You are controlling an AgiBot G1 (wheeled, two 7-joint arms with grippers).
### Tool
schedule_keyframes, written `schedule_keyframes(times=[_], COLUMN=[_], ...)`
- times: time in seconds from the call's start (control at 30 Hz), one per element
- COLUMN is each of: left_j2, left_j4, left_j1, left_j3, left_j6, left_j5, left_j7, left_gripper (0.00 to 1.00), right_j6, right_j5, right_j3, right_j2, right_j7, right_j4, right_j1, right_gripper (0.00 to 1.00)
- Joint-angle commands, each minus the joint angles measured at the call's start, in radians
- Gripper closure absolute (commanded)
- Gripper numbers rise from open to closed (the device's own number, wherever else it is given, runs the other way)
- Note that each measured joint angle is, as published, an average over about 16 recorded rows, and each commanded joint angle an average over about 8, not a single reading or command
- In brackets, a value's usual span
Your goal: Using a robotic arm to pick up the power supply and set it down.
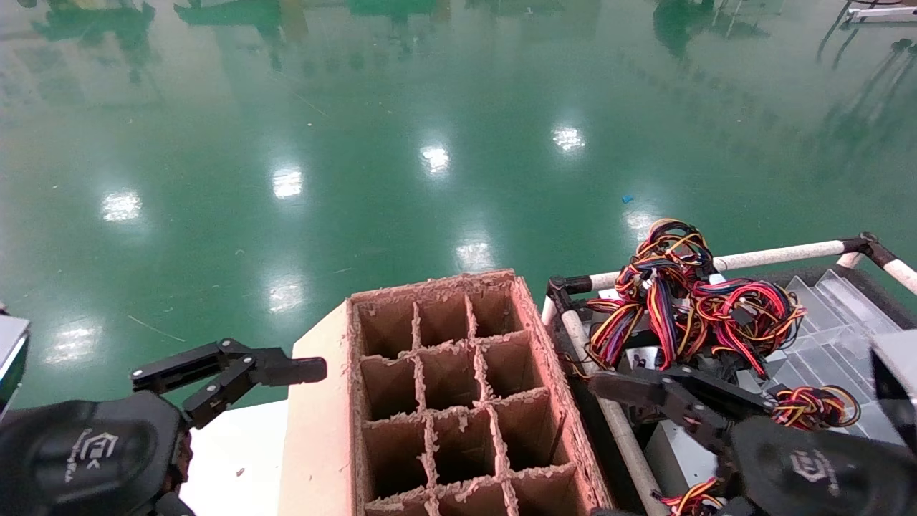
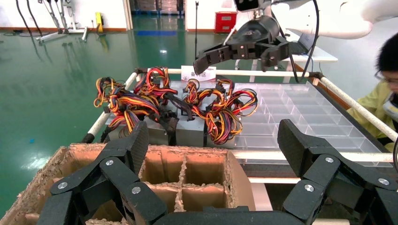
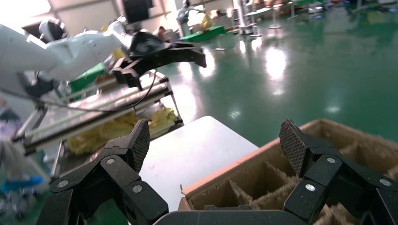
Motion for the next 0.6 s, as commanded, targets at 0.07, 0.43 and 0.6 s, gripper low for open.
schedule_keyframes(times=[0.07, 0.43, 0.6], left_j2=[0.000, 0.000, 0.000], left_j4=[0.000, 0.000, 0.000], left_j1=[0.000, 0.000, 0.000], left_j3=[0.000, 0.000, 0.000], left_j6=[0.000, 0.000, 0.000], left_j5=[0.000, 0.000, 0.000], left_j7=[0.000, 0.000, 0.000], left_gripper=[0.00, 0.00, 0.00], right_j6=[0.004, 0.013, 0.014], right_j5=[-0.053, -0.204, -0.212], right_j3=[0.022, 0.083, 0.087], right_j2=[-0.016, -0.060, -0.063], right_j7=[0.018, 0.067, 0.068], right_j4=[0.050, 0.191, 0.197], right_j1=[0.033, 0.127, 0.131], right_gripper=[0.00, 0.00, 0.00])
